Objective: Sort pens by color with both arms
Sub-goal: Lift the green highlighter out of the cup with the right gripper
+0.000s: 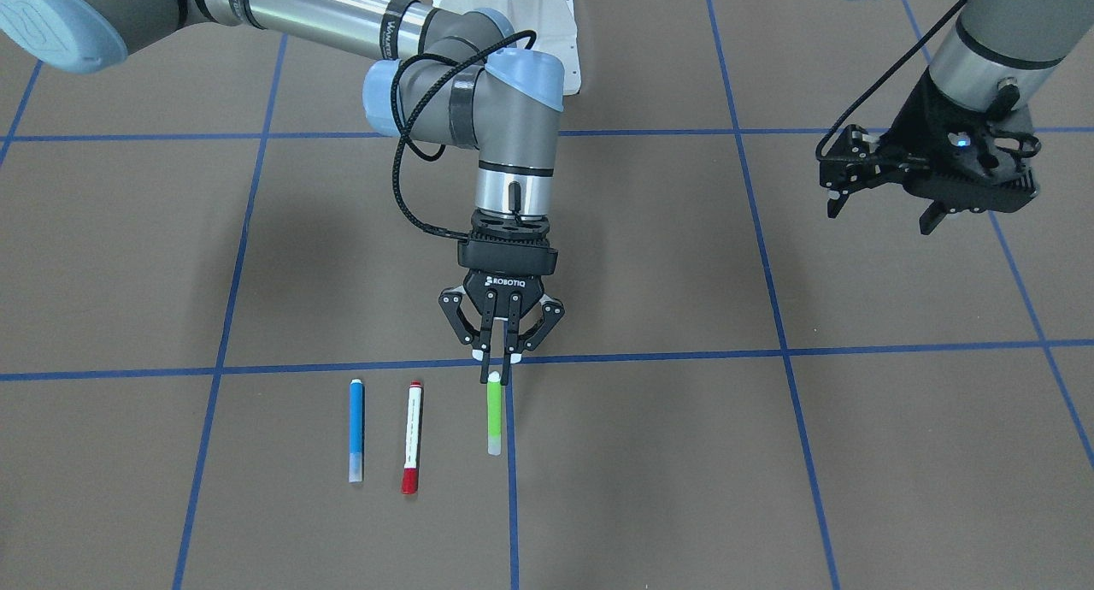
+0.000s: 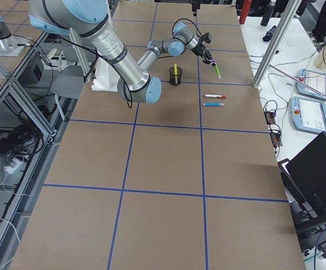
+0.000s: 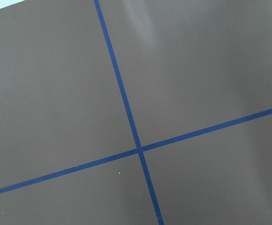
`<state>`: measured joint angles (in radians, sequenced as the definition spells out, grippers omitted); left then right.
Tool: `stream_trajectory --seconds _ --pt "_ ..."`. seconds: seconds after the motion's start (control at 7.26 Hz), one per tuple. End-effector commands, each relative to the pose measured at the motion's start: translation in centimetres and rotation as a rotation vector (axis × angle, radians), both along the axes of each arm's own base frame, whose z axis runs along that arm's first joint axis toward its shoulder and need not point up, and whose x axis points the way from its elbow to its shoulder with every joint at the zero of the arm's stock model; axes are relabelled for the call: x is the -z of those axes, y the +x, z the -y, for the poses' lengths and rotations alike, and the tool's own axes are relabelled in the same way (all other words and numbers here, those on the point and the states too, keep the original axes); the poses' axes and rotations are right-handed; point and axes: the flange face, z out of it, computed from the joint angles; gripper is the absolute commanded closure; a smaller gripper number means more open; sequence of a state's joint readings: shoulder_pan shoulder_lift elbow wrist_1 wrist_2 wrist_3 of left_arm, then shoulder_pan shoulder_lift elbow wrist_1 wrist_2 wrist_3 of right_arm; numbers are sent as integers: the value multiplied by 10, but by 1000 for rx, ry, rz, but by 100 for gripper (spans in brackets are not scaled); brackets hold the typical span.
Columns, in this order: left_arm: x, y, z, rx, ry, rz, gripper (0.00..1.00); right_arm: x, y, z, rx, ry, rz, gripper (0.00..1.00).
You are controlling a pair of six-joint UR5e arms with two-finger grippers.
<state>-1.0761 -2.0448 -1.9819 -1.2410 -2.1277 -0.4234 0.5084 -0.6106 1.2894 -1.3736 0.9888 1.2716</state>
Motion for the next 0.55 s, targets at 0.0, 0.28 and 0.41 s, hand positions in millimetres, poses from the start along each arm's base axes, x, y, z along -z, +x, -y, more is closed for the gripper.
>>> stream_trajectory --seconds 0.0,0.28,0.41 --pt "-4 5 2 -7 -8 4 0 -26 -15 5 -156 80 -82 100" --pt "-4 5 2 -7 -8 4 0 -50 -24 13 -221 91 -123 100" --pt "-4 5 2 -7 -8 4 0 -69 -33 18 -228 100 -124 100"
